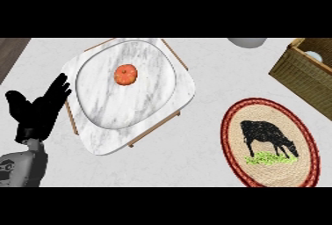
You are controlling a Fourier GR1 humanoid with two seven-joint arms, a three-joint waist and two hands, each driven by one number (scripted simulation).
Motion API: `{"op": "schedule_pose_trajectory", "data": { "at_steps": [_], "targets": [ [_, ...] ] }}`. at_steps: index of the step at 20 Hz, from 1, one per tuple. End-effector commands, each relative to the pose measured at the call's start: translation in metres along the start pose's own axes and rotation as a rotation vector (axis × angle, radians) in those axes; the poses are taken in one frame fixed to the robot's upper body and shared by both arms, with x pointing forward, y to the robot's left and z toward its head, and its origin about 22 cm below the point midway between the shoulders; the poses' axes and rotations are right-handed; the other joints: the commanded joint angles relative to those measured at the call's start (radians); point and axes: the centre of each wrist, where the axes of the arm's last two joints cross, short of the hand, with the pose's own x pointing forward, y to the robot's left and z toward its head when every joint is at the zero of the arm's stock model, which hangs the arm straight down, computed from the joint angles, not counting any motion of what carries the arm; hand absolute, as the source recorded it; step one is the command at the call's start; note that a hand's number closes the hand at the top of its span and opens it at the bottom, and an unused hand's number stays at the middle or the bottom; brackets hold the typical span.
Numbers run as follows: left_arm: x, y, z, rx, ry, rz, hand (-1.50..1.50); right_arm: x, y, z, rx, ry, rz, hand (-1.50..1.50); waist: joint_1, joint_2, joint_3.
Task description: Pick the can from the placemat and place it in the basket
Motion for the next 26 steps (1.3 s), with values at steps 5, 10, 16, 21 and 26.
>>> {"op": "schedule_pose_trajectory", "data": {
  "at_steps": [5, 10, 16, 21, 26],
  "targets": [
    [-0.011, 0.018, 0.003, -0.003, -0.007, -0.005, 0.0, -0.001, -0.038, -0.034, -0.105, 0.015, -0.162, -1.5, -0.001, -0.001, 0.0],
    [-0.022, -0.001, 0.005, 0.026, 0.013, 0.0, 0.0, -0.025, -0.045, -0.032, -0.237, 0.162, -0.382, -1.5, -0.026, -0.009, 0.0],
    [-0.016, 0.015, 0.013, 0.052, 0.023, -0.016, 0.0, -0.064, -0.109, -0.043, -0.206, 0.18, -0.441, -1.5, -0.057, -0.023, -0.001],
    [0.005, 0.022, 0.003, 0.058, 0.014, 0.004, 0.0, -0.108, -0.148, -0.038, -0.07, 0.156, -0.4, -1.5, -0.061, -0.018, 0.0],
    [-0.02, 0.033, 0.014, 0.077, 0.041, -0.006, 0.0, -0.154, -0.199, -0.015, -0.003, 0.161, -0.377, -1.5, -0.079, -0.022, -0.001]
  ]
}}
